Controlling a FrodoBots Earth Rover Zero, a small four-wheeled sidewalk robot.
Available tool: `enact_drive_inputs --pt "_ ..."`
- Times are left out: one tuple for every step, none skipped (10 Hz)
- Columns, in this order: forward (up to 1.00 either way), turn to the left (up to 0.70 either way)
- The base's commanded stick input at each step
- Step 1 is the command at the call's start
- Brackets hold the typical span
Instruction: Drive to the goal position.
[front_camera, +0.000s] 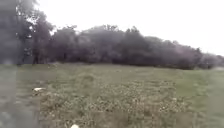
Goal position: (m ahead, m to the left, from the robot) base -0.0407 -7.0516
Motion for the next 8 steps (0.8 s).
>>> enact_drive_inputs --pt "0.70 0.00" --pt "0.70 0.00" --pt "0.70 0.00" --pt "0.70 0.00" --pt "0.70 0.00" --pt "0.70 0.00" --pt "0.70 0.00" --pt "0.70 0.00"
